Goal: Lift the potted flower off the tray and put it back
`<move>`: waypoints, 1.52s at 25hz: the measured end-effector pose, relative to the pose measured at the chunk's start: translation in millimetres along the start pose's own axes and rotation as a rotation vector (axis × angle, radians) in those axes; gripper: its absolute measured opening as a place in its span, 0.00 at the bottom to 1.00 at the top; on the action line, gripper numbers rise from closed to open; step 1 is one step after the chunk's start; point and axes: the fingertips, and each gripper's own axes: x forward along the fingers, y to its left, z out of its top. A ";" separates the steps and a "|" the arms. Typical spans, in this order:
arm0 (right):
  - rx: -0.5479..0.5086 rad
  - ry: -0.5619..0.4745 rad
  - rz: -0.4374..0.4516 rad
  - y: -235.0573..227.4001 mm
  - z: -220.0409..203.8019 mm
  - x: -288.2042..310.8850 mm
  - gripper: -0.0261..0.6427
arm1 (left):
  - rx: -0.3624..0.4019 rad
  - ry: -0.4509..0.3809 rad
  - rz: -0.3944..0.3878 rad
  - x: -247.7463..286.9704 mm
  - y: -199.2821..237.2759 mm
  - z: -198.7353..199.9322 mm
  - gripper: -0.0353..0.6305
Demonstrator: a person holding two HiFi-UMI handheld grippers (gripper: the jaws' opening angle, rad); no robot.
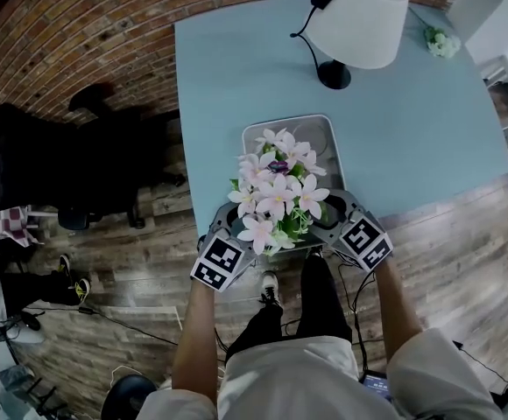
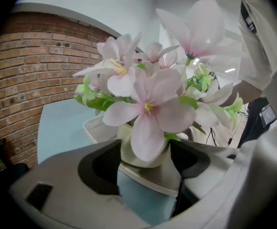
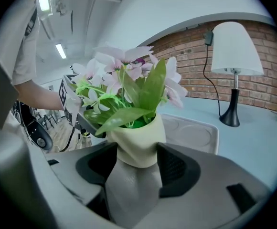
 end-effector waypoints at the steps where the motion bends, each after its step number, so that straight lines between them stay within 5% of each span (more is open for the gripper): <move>1: 0.000 -0.007 -0.003 0.9 2.9 -1.4 0.46 | 0.003 -0.007 0.003 -2.4 0.0 2.8 0.58; 22: -0.010 -0.188 -0.170 74.6 102.6 -87.6 0.45 | 0.097 -0.198 0.037 -111.0 -44.7 93.5 0.58; 38: -0.003 -0.241 -0.340 160.3 92.6 -163.2 0.44 | 0.185 -0.225 -0.055 -163.8 -134.9 98.5 0.58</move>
